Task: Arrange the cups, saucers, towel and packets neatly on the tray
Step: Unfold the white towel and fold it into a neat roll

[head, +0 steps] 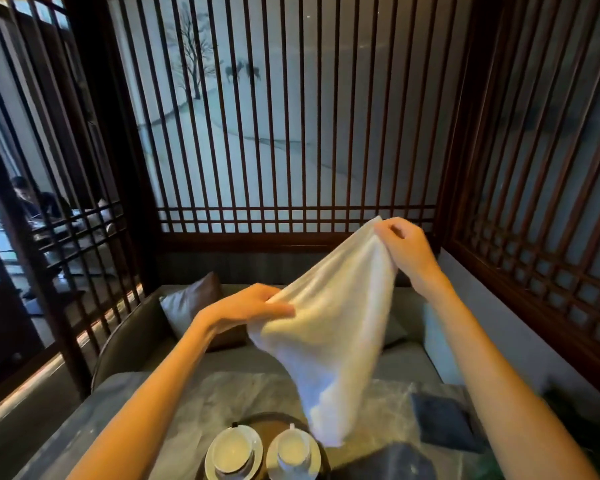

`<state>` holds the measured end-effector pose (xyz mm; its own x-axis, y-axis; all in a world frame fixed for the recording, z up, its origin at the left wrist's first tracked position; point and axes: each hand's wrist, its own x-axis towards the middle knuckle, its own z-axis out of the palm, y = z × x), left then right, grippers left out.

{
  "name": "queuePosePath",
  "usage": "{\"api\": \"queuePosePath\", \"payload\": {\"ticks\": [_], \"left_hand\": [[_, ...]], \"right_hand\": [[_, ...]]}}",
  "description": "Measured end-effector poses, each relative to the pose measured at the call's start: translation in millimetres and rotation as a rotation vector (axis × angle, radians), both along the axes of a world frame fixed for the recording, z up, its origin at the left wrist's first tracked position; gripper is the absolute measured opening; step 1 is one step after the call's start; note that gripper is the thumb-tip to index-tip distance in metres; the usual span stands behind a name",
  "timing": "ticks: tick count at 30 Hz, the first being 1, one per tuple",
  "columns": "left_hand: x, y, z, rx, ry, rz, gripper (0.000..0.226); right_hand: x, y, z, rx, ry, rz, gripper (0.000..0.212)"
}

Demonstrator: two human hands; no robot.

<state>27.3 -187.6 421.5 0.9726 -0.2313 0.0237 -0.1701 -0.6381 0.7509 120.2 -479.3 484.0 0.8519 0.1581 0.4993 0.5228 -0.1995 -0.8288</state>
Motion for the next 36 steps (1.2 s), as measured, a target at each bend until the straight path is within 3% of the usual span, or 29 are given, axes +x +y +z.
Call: {"api": "queuePosePath", "payload": {"ticks": [3,7,10,13,19,25,36], "left_hand": [[-3,24,-16,-0.268,0.042,0.061,0.029],[5,33,-4,-0.683,-0.09,0.272,0.019],[15,18,6,-0.657,-0.215,0.575,0.012],[23,-18,15,-0.647,-0.319,0.801,0.02],[17,-113,23,-0.661,-0.39,0.576,0.037],[0,-151,25,-0.677,-0.515,0.357,0.034],[-12,-148,29,-0.618,-0.53,0.286,0.029]], "right_hand": [[11,-17,-5,-0.026,0.011,-0.022,0.021],[18,-27,-14,0.033,0.036,-0.086,0.022],[21,-31,-21,0.054,0.07,-0.102,0.021],[14,-17,-30,0.064,0.1,-0.128,0.024],[-39,37,-45,0.065,-0.001,-0.117,0.014],[-73,60,-55,0.148,-0.279,-0.293,0.023],[-80,54,-62,-0.13,-0.555,-0.38,0.035]]}}
